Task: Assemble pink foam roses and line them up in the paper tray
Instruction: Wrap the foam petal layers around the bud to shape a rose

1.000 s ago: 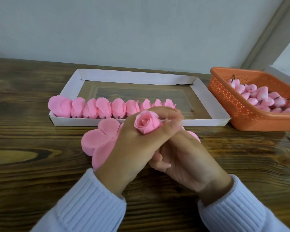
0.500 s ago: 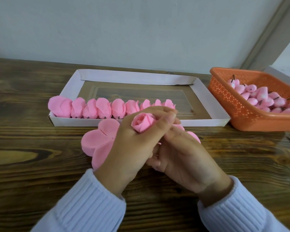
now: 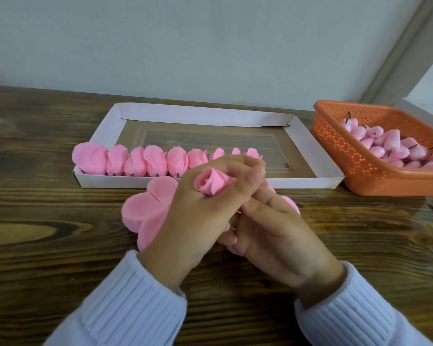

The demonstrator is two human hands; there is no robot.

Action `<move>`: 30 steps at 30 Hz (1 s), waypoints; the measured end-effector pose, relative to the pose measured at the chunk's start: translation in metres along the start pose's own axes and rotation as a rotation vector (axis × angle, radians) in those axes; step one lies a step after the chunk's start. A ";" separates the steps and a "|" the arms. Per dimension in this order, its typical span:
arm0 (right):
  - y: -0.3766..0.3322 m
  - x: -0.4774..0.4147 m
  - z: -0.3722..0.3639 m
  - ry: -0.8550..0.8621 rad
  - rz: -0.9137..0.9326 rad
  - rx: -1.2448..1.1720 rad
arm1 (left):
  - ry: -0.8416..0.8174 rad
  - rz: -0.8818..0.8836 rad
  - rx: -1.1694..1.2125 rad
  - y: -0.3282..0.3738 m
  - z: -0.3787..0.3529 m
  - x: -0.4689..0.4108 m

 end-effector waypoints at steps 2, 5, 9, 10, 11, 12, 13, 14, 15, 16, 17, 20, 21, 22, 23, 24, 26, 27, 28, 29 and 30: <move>0.003 -0.001 0.004 0.045 -0.046 0.046 | -0.041 -0.008 -0.035 0.000 -0.002 0.001; 0.005 -0.002 0.006 0.065 -0.076 0.084 | -0.057 -0.036 -0.063 0.002 -0.004 0.001; 0.000 0.001 0.000 -0.045 -0.006 -0.024 | 0.014 -0.044 -0.046 -0.001 0.000 -0.001; 0.000 0.001 0.000 -0.048 -0.005 -0.033 | 0.017 -0.038 -0.049 -0.001 0.000 0.000; 0.000 0.001 0.001 -0.033 -0.016 -0.027 | 0.009 -0.030 -0.049 -0.002 0.000 0.000; 0.001 0.000 0.002 -0.007 -0.037 -0.003 | -0.003 -0.022 -0.043 -0.002 -0.001 0.001; 0.002 -0.001 0.004 0.018 -0.065 0.036 | -0.015 -0.017 -0.033 -0.003 -0.002 0.001; 0.004 -0.001 0.006 0.036 -0.090 0.073 | -0.028 -0.020 -0.022 -0.003 -0.003 0.001; 0.005 -0.002 0.006 0.047 -0.099 0.096 | -0.037 -0.028 -0.014 -0.003 -0.003 0.002; 0.005 -0.002 0.006 0.051 -0.093 0.093 | -0.038 -0.032 -0.009 -0.003 -0.003 0.001; 0.004 -0.002 0.004 0.042 -0.073 0.070 | -0.024 -0.023 -0.009 -0.003 -0.003 0.001; 0.002 0.001 0.000 -0.021 -0.019 -0.031 | 0.065 0.026 -0.012 -0.004 0.000 0.000; 0.002 0.001 0.000 -0.025 -0.016 -0.035 | 0.070 0.030 -0.005 -0.005 0.001 0.000; 0.002 0.001 0.001 -0.012 -0.026 -0.020 | 0.056 0.028 0.003 -0.005 0.000 0.000; 0.003 0.001 0.003 0.014 -0.047 0.015 | 0.031 0.021 0.005 -0.005 -0.001 0.000; 0.004 0.001 0.004 0.035 -0.072 0.055 | 0.004 0.014 0.001 -0.005 -0.002 0.001; 0.006 0.000 0.006 0.059 -0.092 0.116 | -0.031 0.013 -0.007 -0.004 -0.002 0.000; 0.006 0.000 0.005 0.064 -0.088 0.118 | -0.034 0.021 -0.007 -0.005 -0.001 0.000; 0.006 0.000 0.004 0.067 -0.082 0.106 | -0.029 0.028 -0.009 -0.005 0.000 -0.001; 0.006 -0.001 0.003 0.067 -0.075 0.095 | -0.014 0.027 -0.013 -0.005 0.001 -0.001; 0.005 0.000 0.002 0.062 -0.069 0.088 | 0.016 0.023 -0.010 -0.004 0.003 -0.002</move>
Point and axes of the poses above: each hand's wrist, its own x-axis away from the middle knuckle, its own z-axis out of the back of the hand, y = z × x, the point moved 4 cm from there along -x, towards the middle knuckle, and after that the axes turned 1 degree about -y, right-handed, at the moved point
